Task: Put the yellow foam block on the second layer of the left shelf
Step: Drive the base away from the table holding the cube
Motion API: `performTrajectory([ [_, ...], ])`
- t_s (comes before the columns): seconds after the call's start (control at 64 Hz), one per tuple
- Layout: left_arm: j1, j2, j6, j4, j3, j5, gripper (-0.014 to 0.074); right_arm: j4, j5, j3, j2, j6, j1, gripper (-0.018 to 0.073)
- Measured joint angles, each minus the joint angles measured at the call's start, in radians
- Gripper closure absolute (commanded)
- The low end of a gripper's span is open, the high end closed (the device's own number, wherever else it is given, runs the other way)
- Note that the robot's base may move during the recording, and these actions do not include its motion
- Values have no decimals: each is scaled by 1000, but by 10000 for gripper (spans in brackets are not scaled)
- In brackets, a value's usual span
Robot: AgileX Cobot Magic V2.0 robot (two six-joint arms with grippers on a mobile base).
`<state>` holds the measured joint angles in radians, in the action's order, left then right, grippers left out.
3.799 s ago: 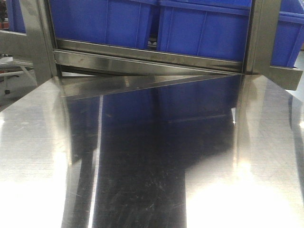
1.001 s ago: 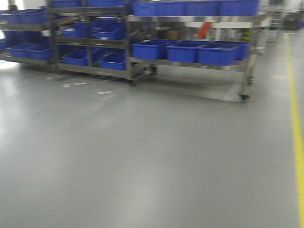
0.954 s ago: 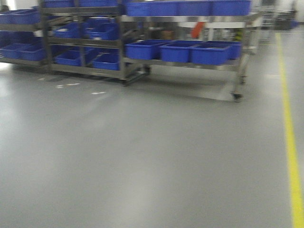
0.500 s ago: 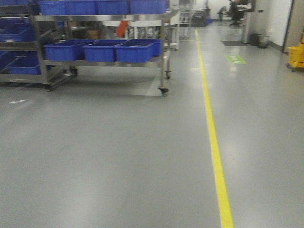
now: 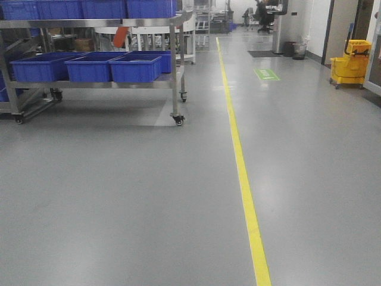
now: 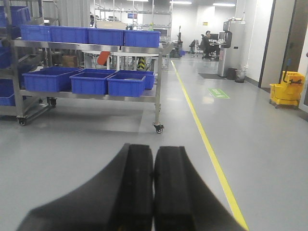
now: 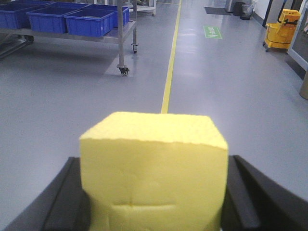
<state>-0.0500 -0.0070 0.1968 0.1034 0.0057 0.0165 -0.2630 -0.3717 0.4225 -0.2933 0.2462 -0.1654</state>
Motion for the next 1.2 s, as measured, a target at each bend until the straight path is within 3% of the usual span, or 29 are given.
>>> performTrajectory([
  [1.204,0,0,0,0,0,0,460,0,2,0,0,0,0,148],
])
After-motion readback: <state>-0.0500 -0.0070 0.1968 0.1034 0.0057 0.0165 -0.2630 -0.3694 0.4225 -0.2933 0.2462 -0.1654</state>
